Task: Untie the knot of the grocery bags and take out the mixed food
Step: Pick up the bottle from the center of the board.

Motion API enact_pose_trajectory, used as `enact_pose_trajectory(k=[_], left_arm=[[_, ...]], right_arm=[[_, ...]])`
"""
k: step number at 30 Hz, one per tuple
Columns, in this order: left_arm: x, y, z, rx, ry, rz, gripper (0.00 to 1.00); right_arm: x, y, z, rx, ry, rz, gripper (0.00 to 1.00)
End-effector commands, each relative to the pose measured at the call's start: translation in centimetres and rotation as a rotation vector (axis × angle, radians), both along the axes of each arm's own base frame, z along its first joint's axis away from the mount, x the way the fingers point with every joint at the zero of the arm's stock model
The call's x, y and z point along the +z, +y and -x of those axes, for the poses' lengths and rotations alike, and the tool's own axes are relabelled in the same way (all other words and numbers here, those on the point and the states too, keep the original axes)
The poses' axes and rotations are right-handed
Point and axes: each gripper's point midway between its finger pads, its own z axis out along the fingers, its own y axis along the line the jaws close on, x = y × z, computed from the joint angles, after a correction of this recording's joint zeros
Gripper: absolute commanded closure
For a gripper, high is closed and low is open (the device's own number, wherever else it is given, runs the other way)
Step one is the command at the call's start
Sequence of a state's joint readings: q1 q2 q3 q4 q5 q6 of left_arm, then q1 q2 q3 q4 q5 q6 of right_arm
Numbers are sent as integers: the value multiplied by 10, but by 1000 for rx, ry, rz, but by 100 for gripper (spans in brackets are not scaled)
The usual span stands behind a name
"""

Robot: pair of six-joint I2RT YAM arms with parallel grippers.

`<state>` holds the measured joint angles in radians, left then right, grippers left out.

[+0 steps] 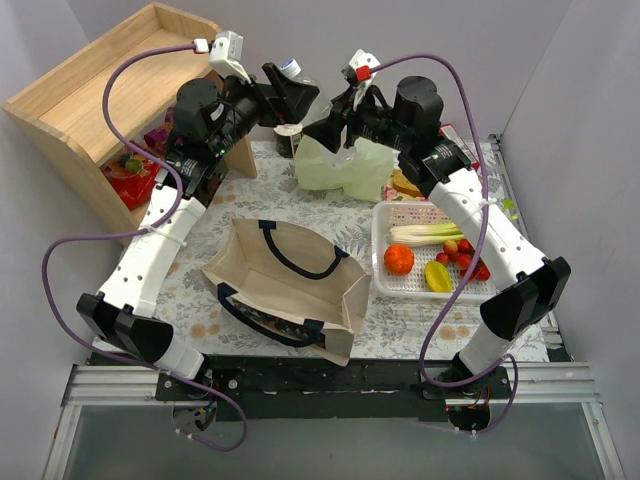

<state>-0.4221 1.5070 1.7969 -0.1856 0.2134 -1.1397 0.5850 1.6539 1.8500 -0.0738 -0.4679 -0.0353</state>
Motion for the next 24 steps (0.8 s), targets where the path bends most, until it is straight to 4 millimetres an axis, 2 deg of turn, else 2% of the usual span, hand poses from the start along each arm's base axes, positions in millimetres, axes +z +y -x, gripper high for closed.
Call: enact_pose_trajectory(k=[1,4,7,9,10,12,15,16,17,19,20,21,22,23,24], left_arm=[[-14,-8,7,-73,27,-16,6],[-14,-29,25,-242,29,9,9],[-21,-39,34,-330,47,5,12],[-25,-40,31,-325,50,-5,18],[-25,-37,27,-304,37,-10,25],[-22,-34,23,-284,24,-8,30],[-9,-28,17,-256,-13,4,39],[3,-26,19,-261,-49,6,44],[7,-26,20,-269,-76,-8,63],[14,-25,18,-269,-106,-16,93],[16,-24,18,-271,-123,-26,100],[17,-23,17,-276,-135,-36,100],[20,-19,15,-269,-153,-45,100],[31,-13,15,-248,-189,-54,100],[35,-8,13,-231,-212,-68,100]], right_arm=[[132,-26,55,50,-365,-214,99],[131,-23,60,77,-360,-224,99],[132,-21,62,85,-362,-229,99],[132,-21,62,81,-364,-229,99],[131,-21,63,86,-363,-226,99],[127,-20,64,88,-357,-219,99],[115,-19,64,93,-332,-205,99],[111,-17,64,100,-322,-200,99],[107,-15,69,126,-315,-193,99],[92,-9,72,163,-279,-174,96],[85,-6,74,183,-263,-165,82],[79,-5,76,194,-244,-153,56],[67,-4,74,188,-217,-139,44],[64,-6,71,164,-185,-149,17],[64,-11,74,150,-179,-148,3]])
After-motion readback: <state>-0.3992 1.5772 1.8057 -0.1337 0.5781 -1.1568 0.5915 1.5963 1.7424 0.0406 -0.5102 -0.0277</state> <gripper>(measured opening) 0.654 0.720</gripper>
